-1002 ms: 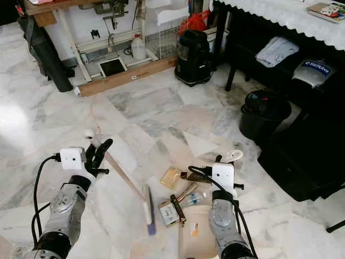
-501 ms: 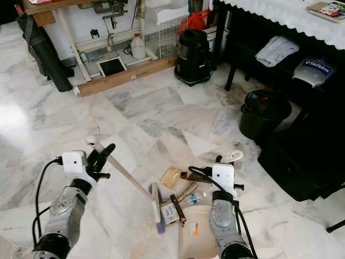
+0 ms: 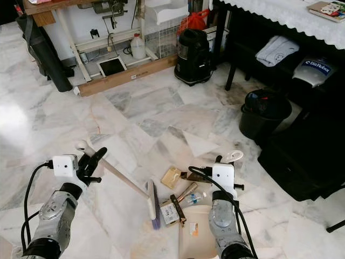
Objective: Sweep floor
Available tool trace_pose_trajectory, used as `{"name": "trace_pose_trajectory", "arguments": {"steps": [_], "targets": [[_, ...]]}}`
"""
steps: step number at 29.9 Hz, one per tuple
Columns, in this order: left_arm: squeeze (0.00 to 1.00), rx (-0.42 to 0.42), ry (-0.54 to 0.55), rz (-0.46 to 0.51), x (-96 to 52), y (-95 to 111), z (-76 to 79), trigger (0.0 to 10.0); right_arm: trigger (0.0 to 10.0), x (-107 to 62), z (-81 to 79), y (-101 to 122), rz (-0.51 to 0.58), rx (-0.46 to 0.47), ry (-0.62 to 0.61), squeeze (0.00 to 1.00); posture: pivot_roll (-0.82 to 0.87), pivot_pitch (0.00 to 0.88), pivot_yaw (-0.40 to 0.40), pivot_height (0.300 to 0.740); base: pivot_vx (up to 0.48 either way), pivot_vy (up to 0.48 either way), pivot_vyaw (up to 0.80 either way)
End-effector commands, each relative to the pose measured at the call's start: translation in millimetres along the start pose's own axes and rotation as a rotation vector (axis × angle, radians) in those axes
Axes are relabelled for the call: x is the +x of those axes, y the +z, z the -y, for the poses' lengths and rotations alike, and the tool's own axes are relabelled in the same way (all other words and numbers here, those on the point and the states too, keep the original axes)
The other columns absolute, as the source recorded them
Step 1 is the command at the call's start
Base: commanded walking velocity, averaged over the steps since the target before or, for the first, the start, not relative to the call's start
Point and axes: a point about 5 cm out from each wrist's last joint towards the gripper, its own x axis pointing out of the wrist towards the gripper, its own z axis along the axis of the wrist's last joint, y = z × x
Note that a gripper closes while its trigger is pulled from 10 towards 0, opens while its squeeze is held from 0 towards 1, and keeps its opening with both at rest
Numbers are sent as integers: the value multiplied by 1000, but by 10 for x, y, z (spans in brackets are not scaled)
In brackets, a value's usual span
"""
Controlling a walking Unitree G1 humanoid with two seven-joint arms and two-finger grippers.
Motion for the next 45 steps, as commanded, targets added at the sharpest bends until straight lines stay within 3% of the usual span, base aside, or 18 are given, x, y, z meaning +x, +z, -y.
{"name": "trace_pose_trajectory", "arguments": {"steps": [1,19,25,29,36,45], "targets": [[0,-7,-15,-31,-33,-25,-33,10000,10000,-69,-25,-105,-55,-27,27,0,98,111,32,740,0,0,0],[0,-222,-161,-214,-127,-112,-56,10000,10000,-40,-23,-86,-54,-26,24,0,108,97,37,740,0,0,0],[0,-313,-177,-211,-151,-72,-22,10000,10000,-38,-32,-83,-55,-23,23,0,110,88,43,740,0,0,0],[0,-426,-215,-209,-168,17,16,10000,10000,-36,-38,-82,-57,-22,22,0,115,82,45,740,0,0,0],[0,-454,-230,-218,-193,52,8,10000,10000,-27,-35,-74,-56,-21,18,0,114,70,50,740,0,0,0],[0,-557,-209,-135,-139,267,-19,10000,10000,-36,-39,-83,-58,-20,19,0,118,51,50,740,0,0,0]]}}
